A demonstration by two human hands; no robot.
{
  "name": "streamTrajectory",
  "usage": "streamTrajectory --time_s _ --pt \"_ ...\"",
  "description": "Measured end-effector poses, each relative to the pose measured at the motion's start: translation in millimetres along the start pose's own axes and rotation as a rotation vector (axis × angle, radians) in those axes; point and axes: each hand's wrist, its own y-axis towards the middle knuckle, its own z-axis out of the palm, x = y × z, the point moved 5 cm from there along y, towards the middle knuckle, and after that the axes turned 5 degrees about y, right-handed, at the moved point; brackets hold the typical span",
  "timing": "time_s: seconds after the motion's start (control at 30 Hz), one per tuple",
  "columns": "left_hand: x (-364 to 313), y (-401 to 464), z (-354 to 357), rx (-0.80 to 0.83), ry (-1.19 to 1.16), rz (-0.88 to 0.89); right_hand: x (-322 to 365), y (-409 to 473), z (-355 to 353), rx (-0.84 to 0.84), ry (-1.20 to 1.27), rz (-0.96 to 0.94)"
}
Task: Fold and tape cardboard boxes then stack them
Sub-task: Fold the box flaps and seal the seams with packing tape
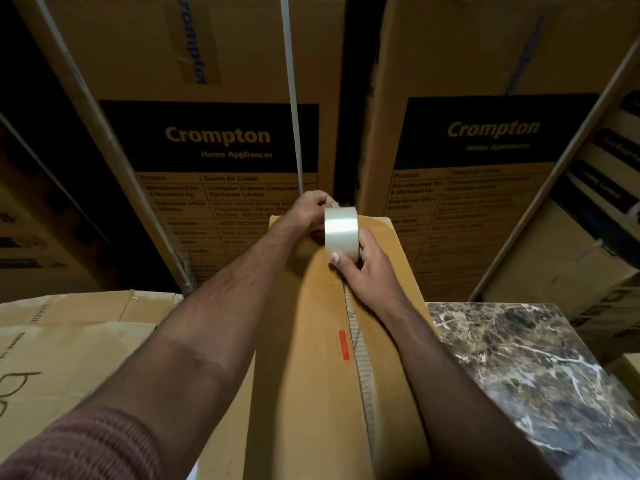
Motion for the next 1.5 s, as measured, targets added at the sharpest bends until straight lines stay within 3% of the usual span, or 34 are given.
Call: streamTrajectory --time_s 0.2,0.33,0.43,0.53,0.63,1.07,1.4,1.5 --pt "4 21 -9 -0.253 0.197 0.045 -9 -2 0 -0.124 0.050 0.038" --pt "8 27 -4 -0.256 0.258 0.095 -15 -7 -1 -0.133 0.131 0.061" --pt "9 37 -8 -0.203 0.260 0.096 -15 -6 0 -0.105 0.159 0.054" --pt "11 48 -15 -0.178 0.283 0.076 -16 -6 3 -0.046 0.025 0.032" --pt "12 54 -11 -0.116 0.269 0.071 -18 -6 2 -0.091 -0.040 0.021" --pt "27 77 -4 -0.027 0.497 -0.038 -12 6 2 -0.070 0.049 -0.040" --pt "29 85 -5 0.333 0.782 -0.276 -11 6 3 -0.063 0.112 -0.049" --pt "36 90 -2 0.229 0.673 -0.217 -14 7 4 -0.060 0.098 -0.039"
